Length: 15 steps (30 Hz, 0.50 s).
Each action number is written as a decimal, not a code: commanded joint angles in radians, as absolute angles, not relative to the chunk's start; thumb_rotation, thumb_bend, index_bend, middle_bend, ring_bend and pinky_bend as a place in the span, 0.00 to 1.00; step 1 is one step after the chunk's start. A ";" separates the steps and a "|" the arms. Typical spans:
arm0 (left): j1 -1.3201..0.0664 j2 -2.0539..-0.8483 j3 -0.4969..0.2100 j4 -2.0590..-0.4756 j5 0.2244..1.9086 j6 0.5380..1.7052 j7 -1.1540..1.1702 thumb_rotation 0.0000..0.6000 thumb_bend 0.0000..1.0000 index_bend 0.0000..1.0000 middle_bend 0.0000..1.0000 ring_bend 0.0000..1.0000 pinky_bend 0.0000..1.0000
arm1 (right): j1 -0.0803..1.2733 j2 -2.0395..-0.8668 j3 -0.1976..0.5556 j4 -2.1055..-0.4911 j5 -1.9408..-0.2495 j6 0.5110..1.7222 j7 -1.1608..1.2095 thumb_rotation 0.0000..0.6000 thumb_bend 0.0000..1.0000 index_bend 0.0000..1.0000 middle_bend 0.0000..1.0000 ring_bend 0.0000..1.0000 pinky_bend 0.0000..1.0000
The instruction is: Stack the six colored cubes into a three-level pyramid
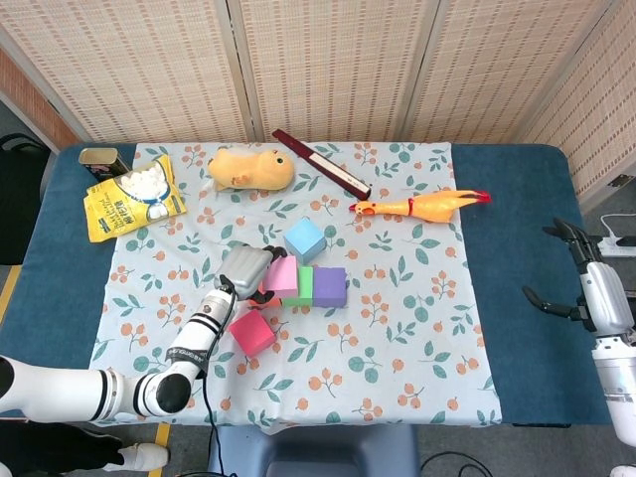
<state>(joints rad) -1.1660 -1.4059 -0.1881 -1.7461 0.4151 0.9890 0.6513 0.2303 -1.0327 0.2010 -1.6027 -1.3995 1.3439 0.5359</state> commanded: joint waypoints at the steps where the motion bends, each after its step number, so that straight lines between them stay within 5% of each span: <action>1: -1.164 -1.398 -0.193 -1.751 0.418 0.987 0.643 1.00 0.31 0.40 0.44 0.41 0.33 | 0.230 -1.033 0.201 -1.603 -1.399 1.344 0.535 1.00 0.15 0.00 0.14 0.00 0.00; 15: -1.157 -1.377 -0.183 -1.753 0.420 0.973 0.623 1.00 0.31 0.39 0.44 0.41 0.33 | 0.227 -1.030 0.203 -1.608 -1.397 1.348 0.529 1.00 0.15 0.00 0.14 0.00 0.00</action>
<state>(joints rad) -1.1571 -1.3771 -0.1836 -1.7532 0.4199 0.9733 0.6239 0.2272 -1.0299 0.2025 -1.6084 -1.3975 1.3482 0.5289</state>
